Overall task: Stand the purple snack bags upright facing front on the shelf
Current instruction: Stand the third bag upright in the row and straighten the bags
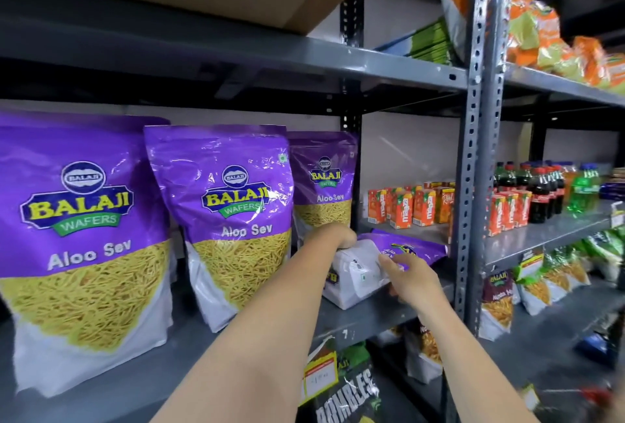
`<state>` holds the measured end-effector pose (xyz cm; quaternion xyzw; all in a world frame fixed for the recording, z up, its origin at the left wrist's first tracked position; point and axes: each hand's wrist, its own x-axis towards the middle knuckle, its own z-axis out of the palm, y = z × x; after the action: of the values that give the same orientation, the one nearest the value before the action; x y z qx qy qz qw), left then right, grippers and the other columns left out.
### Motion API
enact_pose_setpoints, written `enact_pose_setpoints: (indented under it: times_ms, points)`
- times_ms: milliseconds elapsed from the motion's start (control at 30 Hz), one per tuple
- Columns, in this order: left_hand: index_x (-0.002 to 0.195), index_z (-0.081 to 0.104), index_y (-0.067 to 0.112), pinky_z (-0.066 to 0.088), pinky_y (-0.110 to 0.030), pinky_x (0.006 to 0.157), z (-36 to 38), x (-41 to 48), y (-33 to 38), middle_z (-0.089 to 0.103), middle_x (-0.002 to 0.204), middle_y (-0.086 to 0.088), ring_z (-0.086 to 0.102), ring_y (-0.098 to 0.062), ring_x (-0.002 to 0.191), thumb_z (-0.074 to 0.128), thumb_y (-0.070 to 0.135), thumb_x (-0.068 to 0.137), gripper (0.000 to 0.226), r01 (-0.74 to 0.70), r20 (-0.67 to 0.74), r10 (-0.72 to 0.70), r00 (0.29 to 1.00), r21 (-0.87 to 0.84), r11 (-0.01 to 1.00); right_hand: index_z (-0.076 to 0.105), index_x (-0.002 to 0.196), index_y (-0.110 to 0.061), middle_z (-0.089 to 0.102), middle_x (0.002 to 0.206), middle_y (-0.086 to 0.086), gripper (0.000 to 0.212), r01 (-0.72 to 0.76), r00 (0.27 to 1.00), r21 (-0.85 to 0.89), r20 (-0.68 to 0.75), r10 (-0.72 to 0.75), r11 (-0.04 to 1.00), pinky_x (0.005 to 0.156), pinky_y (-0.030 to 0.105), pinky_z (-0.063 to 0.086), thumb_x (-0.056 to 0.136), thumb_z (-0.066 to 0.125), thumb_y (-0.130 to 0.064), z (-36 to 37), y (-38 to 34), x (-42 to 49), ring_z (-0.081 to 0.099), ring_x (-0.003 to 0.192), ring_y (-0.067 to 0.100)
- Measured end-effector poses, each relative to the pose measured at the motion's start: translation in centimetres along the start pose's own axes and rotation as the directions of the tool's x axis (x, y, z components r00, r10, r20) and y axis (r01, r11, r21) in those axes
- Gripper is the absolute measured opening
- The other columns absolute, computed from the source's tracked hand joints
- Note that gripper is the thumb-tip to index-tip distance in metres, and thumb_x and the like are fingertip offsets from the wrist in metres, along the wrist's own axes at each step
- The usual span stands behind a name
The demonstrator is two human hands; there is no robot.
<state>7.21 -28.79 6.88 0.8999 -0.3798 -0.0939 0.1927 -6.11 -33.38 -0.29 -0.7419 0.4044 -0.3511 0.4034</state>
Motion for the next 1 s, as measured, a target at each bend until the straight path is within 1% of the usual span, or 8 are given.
enact_pose_setpoints:
  times_ms: [133,233,367,433,533,667,867,1000]
  points:
    - [0.112,0.058,0.005,0.048,-0.030,0.079,0.3,-2.0,0.6,0.063,0.093,-0.010,0.066,-0.028,0.098,0.051,0.028,0.085,0.036,-0.006,-0.105,-0.018,0.994,-0.228,0.974,0.065,0.117,-0.012,0.066,0.120,0.015,0.046,0.025,0.998,0.090,-0.061,-0.020,0.996,0.090,0.034,0.044,0.087,0.057,-0.045,-0.3,-0.9,-0.3,0.060,0.112,0.033]
    - [0.131,0.044,0.007,0.049,-0.030,0.077,1.1,-3.5,1.1,0.059,0.121,-0.012,0.062,-0.031,0.104,0.057,0.026,0.082,0.054,0.011,-0.173,-0.088,0.981,-0.405,0.914,0.062,0.119,-0.014,0.062,0.125,0.013,0.040,0.101,0.986,0.099,-0.143,-0.086,0.990,0.091,0.035,0.042,0.087,0.058,-0.037,-1.2,-1.5,-0.4,0.057,0.115,0.033]
    - [0.141,0.024,0.010,0.034,-0.050,0.108,2.1,-5.5,1.8,0.036,0.147,-0.013,0.038,-0.035,0.133,0.055,0.021,0.086,0.064,-0.118,-0.354,-0.065,0.933,-0.472,0.874,0.051,0.118,-0.024,0.058,0.102,0.008,0.035,0.213,0.965,0.142,-0.186,-0.185,0.967,0.083,0.043,0.050,0.084,0.058,-0.023,-2.3,-1.6,0.2,0.061,0.092,0.033]
    - [0.140,0.023,0.013,0.026,-0.050,0.109,2.4,-6.4,2.0,0.033,0.147,-0.011,0.032,-0.033,0.137,0.054,0.017,0.088,0.060,-0.187,-0.451,-0.061,0.891,-0.484,0.855,0.044,0.113,-0.026,0.057,0.092,0.006,0.035,0.250,0.959,0.202,-0.184,-0.215,0.947,0.072,0.038,0.048,0.083,0.058,-0.016,-2.5,-1.9,0.9,0.058,0.080,0.027]
    - [0.139,0.026,0.017,0.030,-0.050,0.104,2.9,-6.8,1.7,0.035,0.141,-0.009,0.037,-0.031,0.132,0.057,0.011,0.086,0.062,-0.275,-0.562,-0.083,0.823,-0.522,0.807,0.037,0.109,-0.023,0.059,0.089,-0.002,0.042,0.277,0.960,0.276,-0.114,-0.255,0.920,0.073,0.037,0.048,0.080,0.059,-0.001,-2.1,-2.2,2.1,0.059,0.082,0.020]
    - [0.143,0.023,0.017,0.034,-0.049,0.100,3.2,-6.8,0.5,0.038,0.138,-0.008,0.043,-0.030,0.129,0.062,0.013,0.085,0.070,-0.260,-0.655,-0.150,0.740,-0.485,0.835,0.035,0.102,-0.028,0.065,0.102,0.015,0.050,0.357,0.927,0.331,-0.013,-0.374,0.874,0.077,0.038,0.050,0.080,0.054,0.012,-0.9,-1.4,3.6,0.064,0.094,0.029]
    - [0.146,0.018,0.020,0.038,-0.047,0.095,3.9,-7.2,-0.5,0.037,0.136,-0.006,0.055,-0.028,0.115,0.067,0.026,0.085,0.078,-0.252,-0.723,-0.134,0.678,-0.400,0.881,0.027,0.126,-0.019,0.062,0.102,0.009,0.055,0.342,0.913,0.400,0.070,-0.401,0.850,0.081,0.030,0.052,0.087,0.054,0.009,-0.8,-1.0,4.3,0.062,0.102,0.023]
    - [0.149,0.014,0.020,0.039,-0.046,0.097,5.0,-8.0,-0.2,0.030,0.143,-0.006,0.046,-0.027,0.123,0.068,0.032,0.081,0.087,-0.256,-0.763,-0.108,0.637,-0.343,0.904,0.018,0.146,-0.024,0.057,0.128,0.015,0.076,0.249,0.927,0.500,0.127,-0.354,0.830,0.096,0.041,0.048,0.087,0.066,-0.022,-1.4,-0.7,4.7,0.057,0.118,0.026]
